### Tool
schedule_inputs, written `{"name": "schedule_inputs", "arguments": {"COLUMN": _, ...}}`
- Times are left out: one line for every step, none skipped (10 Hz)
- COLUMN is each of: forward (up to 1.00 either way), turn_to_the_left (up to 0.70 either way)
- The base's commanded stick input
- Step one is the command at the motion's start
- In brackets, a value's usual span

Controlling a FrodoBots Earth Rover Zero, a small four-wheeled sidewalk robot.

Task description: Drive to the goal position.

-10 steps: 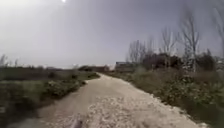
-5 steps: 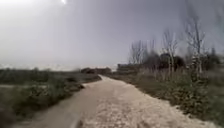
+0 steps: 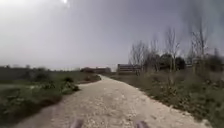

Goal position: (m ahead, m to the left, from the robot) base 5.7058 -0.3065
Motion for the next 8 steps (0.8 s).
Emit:
{"name": "schedule_inputs", "arguments": {"forward": 1.00, "turn_to_the_left": 0.15}}
{"name": "schedule_inputs", "arguments": {"forward": 1.00, "turn_to_the_left": 0.08}}
{"name": "schedule_inputs", "arguments": {"forward": 1.00, "turn_to_the_left": 0.02}}
{"name": "schedule_inputs", "arguments": {"forward": 1.00, "turn_to_the_left": 0.00}}
{"name": "schedule_inputs", "arguments": {"forward": 1.00, "turn_to_the_left": 0.00}}
{"name": "schedule_inputs", "arguments": {"forward": 1.00, "turn_to_the_left": 0.00}}
{"name": "schedule_inputs", "arguments": {"forward": 1.00, "turn_to_the_left": 0.00}}
{"name": "schedule_inputs", "arguments": {"forward": 1.00, "turn_to_the_left": 0.00}}
